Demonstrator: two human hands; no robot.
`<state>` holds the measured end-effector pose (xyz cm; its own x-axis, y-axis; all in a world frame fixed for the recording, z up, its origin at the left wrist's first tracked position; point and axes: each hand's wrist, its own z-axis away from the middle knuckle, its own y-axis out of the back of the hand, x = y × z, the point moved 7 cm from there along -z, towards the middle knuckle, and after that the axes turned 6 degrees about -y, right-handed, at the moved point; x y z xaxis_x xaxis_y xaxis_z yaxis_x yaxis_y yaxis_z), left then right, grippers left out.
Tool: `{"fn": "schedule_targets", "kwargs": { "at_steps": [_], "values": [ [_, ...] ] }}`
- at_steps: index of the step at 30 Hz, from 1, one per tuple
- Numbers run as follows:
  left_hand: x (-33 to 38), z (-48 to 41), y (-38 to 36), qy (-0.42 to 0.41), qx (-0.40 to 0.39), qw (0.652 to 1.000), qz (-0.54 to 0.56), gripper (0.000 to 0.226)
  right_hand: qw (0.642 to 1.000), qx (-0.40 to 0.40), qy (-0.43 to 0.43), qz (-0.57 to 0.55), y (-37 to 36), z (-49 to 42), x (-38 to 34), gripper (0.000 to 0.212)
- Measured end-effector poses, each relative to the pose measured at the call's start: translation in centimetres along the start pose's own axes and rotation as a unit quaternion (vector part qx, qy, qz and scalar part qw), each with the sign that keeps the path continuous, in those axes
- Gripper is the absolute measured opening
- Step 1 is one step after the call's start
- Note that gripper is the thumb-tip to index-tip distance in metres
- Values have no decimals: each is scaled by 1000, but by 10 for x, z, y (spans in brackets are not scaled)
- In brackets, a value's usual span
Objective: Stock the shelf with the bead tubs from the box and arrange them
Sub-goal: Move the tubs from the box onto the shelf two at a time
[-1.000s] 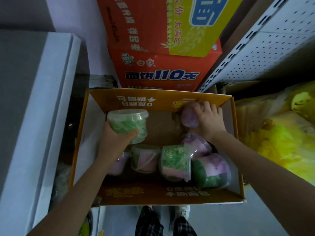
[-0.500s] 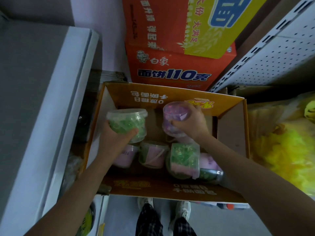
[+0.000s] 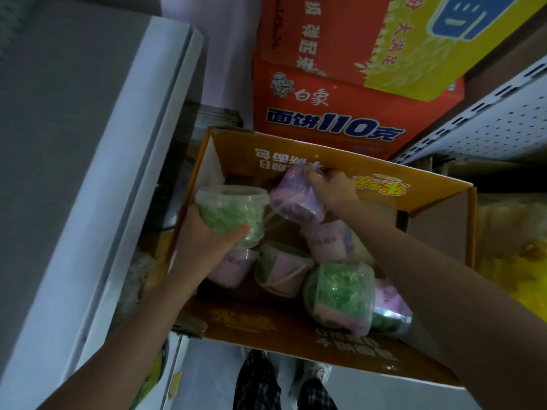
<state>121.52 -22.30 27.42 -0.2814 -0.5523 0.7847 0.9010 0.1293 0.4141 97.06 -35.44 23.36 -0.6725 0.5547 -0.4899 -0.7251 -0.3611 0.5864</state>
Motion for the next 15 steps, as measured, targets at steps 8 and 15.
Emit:
{"fn": "schedule_targets", "kwargs": {
  "at_steps": [8,15],
  "values": [
    [-1,-1,2,0,-9,1000,0,95,961,-6,146,233,-12,-5,-5,8],
    [2,2,-1,-35,-13,999,-7,86,834,-92,322,438,-50,2,-16,104]
  ]
}}
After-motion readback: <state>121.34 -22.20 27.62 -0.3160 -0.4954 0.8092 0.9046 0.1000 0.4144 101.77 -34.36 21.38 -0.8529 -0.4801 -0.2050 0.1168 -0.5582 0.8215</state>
